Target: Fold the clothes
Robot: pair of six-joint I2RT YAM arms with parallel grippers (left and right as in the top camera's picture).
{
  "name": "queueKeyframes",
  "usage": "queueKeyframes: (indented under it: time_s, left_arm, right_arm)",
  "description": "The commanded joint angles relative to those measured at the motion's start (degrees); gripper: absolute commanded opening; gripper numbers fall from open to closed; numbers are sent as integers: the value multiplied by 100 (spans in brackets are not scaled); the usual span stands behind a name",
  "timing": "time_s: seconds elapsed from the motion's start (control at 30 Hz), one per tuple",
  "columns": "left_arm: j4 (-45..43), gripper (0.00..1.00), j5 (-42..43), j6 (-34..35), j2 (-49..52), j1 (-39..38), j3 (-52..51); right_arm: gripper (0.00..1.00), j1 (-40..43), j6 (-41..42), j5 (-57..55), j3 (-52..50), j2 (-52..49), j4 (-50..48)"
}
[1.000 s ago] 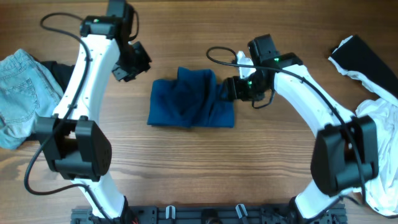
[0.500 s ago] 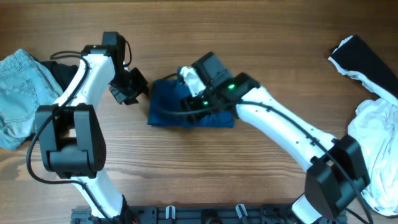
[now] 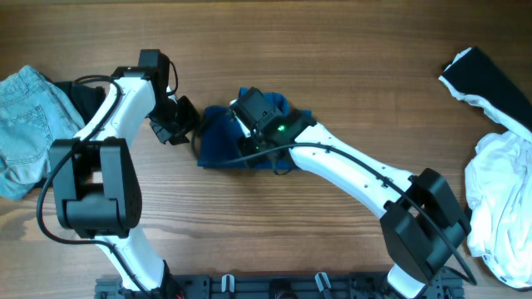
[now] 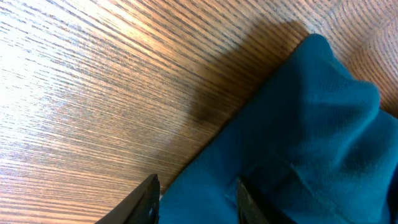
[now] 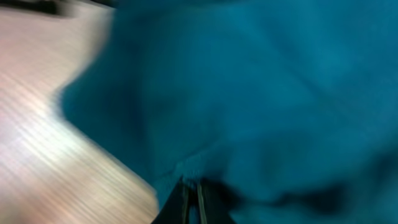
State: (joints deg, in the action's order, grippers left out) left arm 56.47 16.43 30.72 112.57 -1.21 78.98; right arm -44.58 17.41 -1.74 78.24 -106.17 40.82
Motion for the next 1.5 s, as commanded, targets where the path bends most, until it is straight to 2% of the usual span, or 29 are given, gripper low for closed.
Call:
queueKeyframes:
  time_s: [0.0,0.03,0.07,0.17,0.23,0.27,0.3,0.4,0.43,0.57,0.67,0.7,0.73,0.93,1.07,1.1,1.13,1.17,1.2,1.23,1.37,1.4,1.47]
  left_arm:
    - [15,39,74,-94,63,-7,-66]
    - [26,39,72,-155,63,-7,-66]
    - [28,39,72,-184,63,-7,-66]
    - [26,38,72,-184,63,-7,-66]
    - [28,38,72,-203,63,-7,-66]
    - [28,38,72,-221,63,-4,-66]
    - [31,38,76,-258,63,-4,-66]
    - [28,36,162,-356,63,-4,-66]
    - [28,36,160,-387,63,-4,-66]
    - [31,36,160,-487,63,-4,-66]
    - [28,36,160,-483,63,-4,-66]
    - [31,36,160,-483,63,-4,-66]
    - [31,36,160,-483,63,-4,-66]
    - [50,36,160,-483,63,-7,-66]
    - [50,36,160,-483,63,-4,-66]
    - [50,37,160,-483,63,-4,-66]
    - [50,37,160,-483,63,-4,-66]
    - [50,37,160,-483,63,-7,-66]
    - [52,37,160,-483,63,-4,-66]
    - [52,37,160,-483,63,-4,-66]
    - [59,37,160,-483,63,-4,-66]
    - [70,37,160,-483,63,-7,-66]
    - [72,37,160,-483,63,-4,-66]
  right_arm:
    - [4,258,2741,-2041,44,326,933]
    - [4,391,3270,-2170,44,424,1303]
    - [4,509,3407,-2166,44,463,1495]
    - [7,811,3401,-1930,4,459,1915]
    - [18,890,3397,-1755,-74,448,1976]
    - [32,907,3394,-1698,-109,448,2022]
    - [38,914,3399,-1703,-109,448,2085]
    - [40,944,3351,-1792,-81,549,2214]
    - [40,981,3176,-1812,-24,651,2201]
    - [45,1060,1451,-1655,402,1172,1637]
    - [58,1058,-955,-175,643,1482,1010]
    - [65,1060,-1058,-76,643,1502,999]
    - [67,1071,-1054,-133,640,1469,1034]
    - [72,1141,-1056,-525,640,708,1036]
    - [72,1167,-1097,-313,640,-13,970]
    - [69,1169,-1141,-284,640,-138,925]
    - [60,1172,-1137,-293,640,-216,885]
    - [41,1207,-1064,-387,640,-337,780]
    - [10,1281,-640,-737,640,-369,728]
    - [4,1364,-212,-1032,640,-367,723]
    - [4,2116,1740,-1484,640,-310,1073]
    - [5,2396,2061,-1335,640,-313,1196]
    - [6,2822,2070,-885,638,-317,1263]
